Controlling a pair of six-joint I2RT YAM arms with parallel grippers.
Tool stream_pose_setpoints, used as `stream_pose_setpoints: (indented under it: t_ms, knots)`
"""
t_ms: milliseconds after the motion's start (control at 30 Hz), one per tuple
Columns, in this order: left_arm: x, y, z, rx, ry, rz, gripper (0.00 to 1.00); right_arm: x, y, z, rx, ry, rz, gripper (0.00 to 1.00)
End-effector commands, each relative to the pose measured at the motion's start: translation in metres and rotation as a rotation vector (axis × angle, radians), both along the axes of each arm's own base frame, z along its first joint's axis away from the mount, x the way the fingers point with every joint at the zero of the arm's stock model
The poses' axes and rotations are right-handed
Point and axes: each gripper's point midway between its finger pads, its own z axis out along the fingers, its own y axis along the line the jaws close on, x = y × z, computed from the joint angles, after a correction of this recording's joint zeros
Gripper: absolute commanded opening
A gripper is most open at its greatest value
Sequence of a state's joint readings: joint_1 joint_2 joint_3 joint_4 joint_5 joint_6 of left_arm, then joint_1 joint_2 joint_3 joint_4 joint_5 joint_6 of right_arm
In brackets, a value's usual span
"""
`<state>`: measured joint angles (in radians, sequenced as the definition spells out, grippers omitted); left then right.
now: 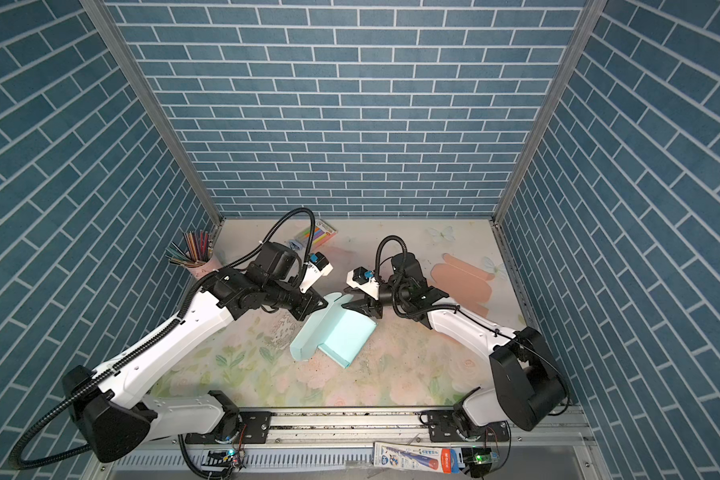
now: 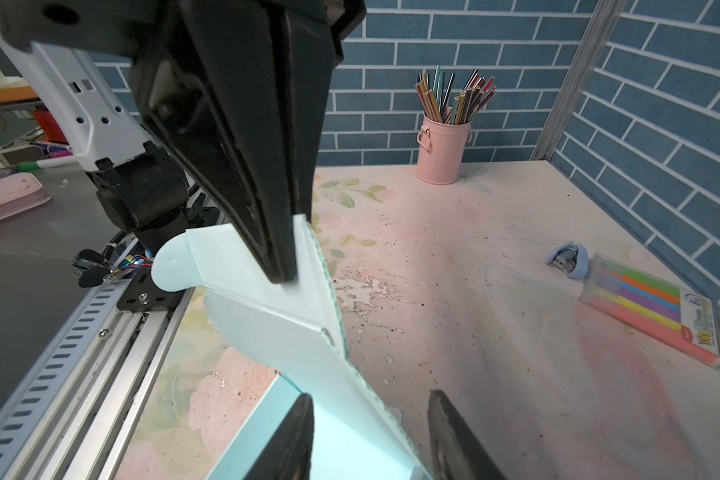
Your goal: Fold the paper box
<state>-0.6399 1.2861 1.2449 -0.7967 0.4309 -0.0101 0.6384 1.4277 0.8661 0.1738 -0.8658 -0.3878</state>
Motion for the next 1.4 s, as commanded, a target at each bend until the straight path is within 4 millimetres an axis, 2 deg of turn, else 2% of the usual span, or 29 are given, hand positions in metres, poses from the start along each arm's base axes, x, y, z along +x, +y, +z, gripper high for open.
stream_pose_setpoints:
  t_ms: [0,367,500,567,600,733,833,967,1167,1233,1367]
  knots:
    - [0.002,-0.002,0.003,0.008,-0.02,-0.02,0.0,-0.002,0.006,-0.004,-0.035,-0.045,0.033,0.41]
    - [0.006,0.001,0.001,0.027,-0.029,-0.002,0.0,-0.004,0.005,-0.006,-0.053,-0.066,0.018,0.23]
    - [0.007,0.002,-0.002,0.034,-0.031,0.009,0.01,-0.004,0.006,-0.012,-0.082,-0.07,0.01,0.12]
    - [0.008,0.003,-0.005,0.035,-0.033,0.021,0.05,-0.005,0.006,-0.014,-0.087,-0.068,0.007,0.07]
    - [0.009,0.004,-0.005,0.033,-0.036,0.032,0.11,-0.006,0.004,-0.015,-0.088,-0.068,0.006,0.06]
    - [0.009,0.01,-0.004,0.006,-0.066,0.074,0.51,-0.008,-0.001,-0.019,-0.099,-0.062,-0.015,0.03]
    - [0.007,0.016,-0.007,-0.013,-0.078,0.098,0.68,-0.007,-0.006,-0.022,-0.1,-0.055,-0.051,0.02]
    - [0.012,0.031,-0.015,-0.036,-0.08,0.183,0.8,-0.006,-0.015,-0.022,-0.062,-0.041,-0.097,0.01]
    - [0.027,0.064,-0.011,-0.171,-0.134,0.376,0.81,0.0,-0.032,-0.03,-0.027,0.013,-0.207,0.02]
    - [0.028,0.069,-0.016,-0.214,-0.14,0.412,0.82,0.008,-0.04,-0.033,-0.018,0.035,-0.266,0.02]
    - [0.022,0.067,-0.031,-0.284,-0.136,0.419,0.84,0.012,-0.052,-0.042,-0.015,0.081,-0.308,0.03]
